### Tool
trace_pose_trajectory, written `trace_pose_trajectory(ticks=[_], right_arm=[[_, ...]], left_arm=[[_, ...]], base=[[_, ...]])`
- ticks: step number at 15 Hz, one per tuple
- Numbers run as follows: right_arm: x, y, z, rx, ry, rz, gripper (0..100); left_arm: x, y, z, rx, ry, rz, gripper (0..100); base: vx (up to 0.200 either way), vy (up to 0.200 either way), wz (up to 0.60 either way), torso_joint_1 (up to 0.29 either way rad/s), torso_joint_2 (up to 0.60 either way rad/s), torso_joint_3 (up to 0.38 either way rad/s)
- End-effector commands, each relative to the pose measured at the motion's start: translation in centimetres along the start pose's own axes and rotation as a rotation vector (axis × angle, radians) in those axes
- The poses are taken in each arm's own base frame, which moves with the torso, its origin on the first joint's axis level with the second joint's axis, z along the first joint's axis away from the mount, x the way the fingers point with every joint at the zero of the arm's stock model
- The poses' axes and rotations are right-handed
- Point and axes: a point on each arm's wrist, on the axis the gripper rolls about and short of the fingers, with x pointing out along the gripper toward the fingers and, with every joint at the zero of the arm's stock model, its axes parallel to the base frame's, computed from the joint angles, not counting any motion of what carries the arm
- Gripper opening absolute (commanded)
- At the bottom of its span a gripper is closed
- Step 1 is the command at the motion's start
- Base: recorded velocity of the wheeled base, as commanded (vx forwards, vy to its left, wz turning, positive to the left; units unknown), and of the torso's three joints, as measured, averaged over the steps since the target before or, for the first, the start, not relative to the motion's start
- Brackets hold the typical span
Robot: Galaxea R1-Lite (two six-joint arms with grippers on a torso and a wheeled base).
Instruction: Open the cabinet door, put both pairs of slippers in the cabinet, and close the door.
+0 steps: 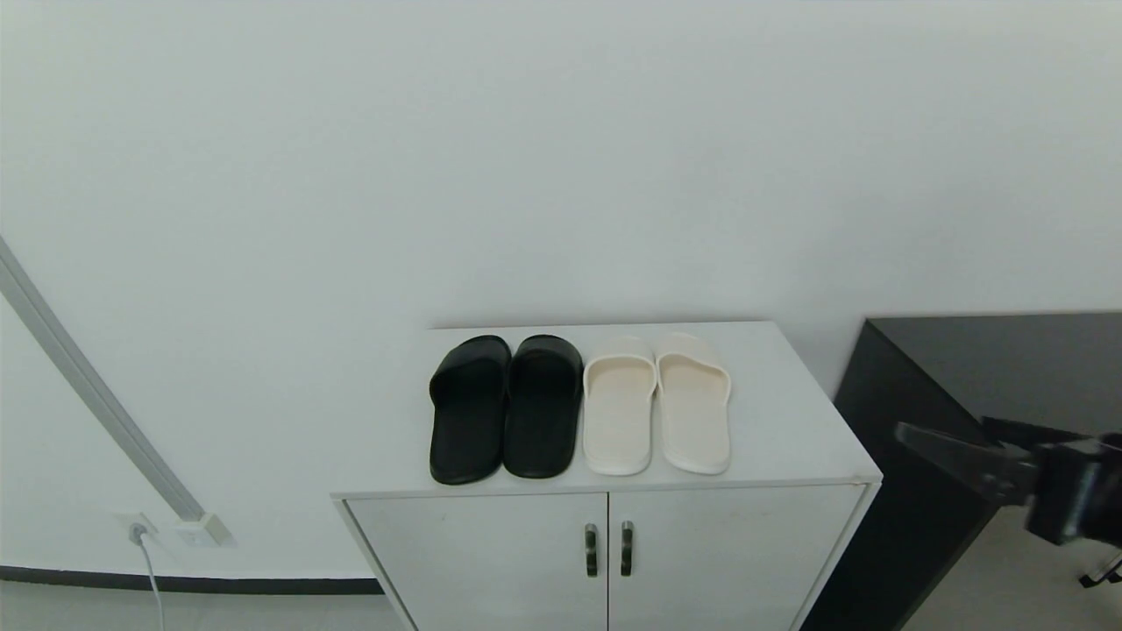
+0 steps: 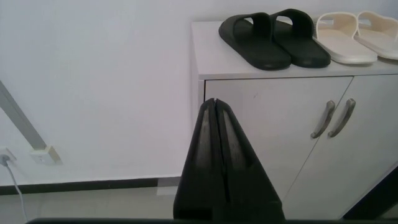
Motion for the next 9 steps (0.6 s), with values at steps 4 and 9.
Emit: trace_pose_trajectory(ticks=[4, 9], right_arm=[[8.6, 6.6, 0.8, -0.008, 0.074, 0.003, 100], [16.4, 11.2, 0.3, -0.001, 0.065, -0.071, 100]], left_arm=[[0.0, 0.0, 0.0, 0.0, 0.001, 0.001, 0], [0.0, 0.0, 0.0, 0.0, 0.001, 0.001, 0]], base=[[0.0, 0.0, 0.0, 0.0, 0.0, 0.0], [0.0, 0.0, 0.0, 0.0, 0.0, 0.0]])
